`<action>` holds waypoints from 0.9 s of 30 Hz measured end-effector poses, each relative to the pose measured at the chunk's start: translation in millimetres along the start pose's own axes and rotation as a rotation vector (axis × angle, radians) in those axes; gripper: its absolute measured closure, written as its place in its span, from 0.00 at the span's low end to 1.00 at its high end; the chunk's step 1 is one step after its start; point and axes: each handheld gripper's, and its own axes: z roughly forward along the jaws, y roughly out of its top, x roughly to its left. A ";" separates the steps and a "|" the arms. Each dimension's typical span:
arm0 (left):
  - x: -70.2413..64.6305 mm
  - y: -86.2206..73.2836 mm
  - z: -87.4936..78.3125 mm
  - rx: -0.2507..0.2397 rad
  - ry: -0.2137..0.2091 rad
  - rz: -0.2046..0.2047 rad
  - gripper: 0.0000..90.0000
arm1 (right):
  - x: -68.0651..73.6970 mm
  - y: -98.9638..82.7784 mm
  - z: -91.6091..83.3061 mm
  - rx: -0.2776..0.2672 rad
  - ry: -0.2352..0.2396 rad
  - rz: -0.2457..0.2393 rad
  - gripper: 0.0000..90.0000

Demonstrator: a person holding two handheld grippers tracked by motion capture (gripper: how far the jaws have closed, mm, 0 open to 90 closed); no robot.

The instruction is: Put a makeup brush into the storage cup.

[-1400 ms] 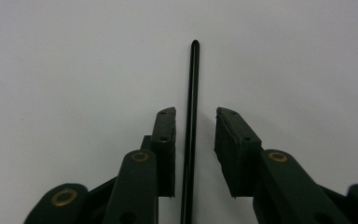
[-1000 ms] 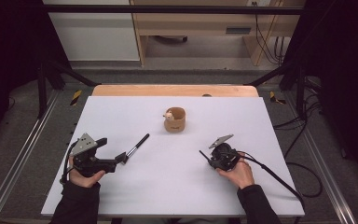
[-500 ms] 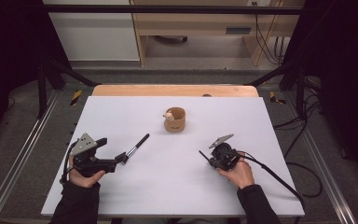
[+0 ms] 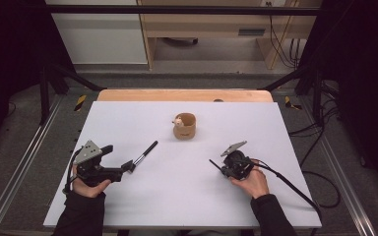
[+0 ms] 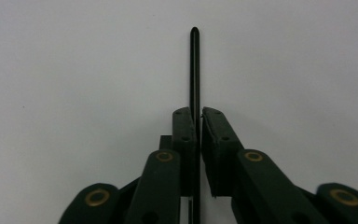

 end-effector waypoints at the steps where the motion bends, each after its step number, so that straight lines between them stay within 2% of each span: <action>1: 0.0 0.0 0.0 0.000 0.000 0.000 0.06 | 0.0 0.0 0.0 0.000 0.000 0.000 0.92; 3: -0.2 0.3 -0.2 -0.001 -0.001 0.000 0.06 | -0.5 0.0 -1.5 -0.002 -0.018 -0.013 0.87; 7: -0.5 1.1 -0.7 -0.002 -0.001 0.001 0.06 | -0.7 1.8 -10.4 -0.024 -0.010 -0.021 0.77; 11: -0.1 1.0 -0.8 -0.001 -0.003 -0.002 0.06 | -3.0 4.6 -20.0 -0.022 -0.009 -0.013 0.72; 14: -0.4 1.3 -0.6 0.000 -0.006 0.000 0.06 | -4.2 9.8 -26.3 0.026 -0.033 -0.040 0.70; 20: -0.8 1.5 -0.8 0.002 -0.009 0.003 0.06 | -1.2 18.7 -30.0 0.087 -0.020 -0.052 0.70; 21: -0.9 1.5 -0.6 0.003 -0.009 0.004 0.06 | -0.8 20.6 -28.6 0.112 -0.020 -0.059 0.71; 27: -1.3 1.3 0.3 0.009 -0.010 0.006 0.06 | -1.9 21.3 -20.7 0.138 -0.010 -0.057 0.73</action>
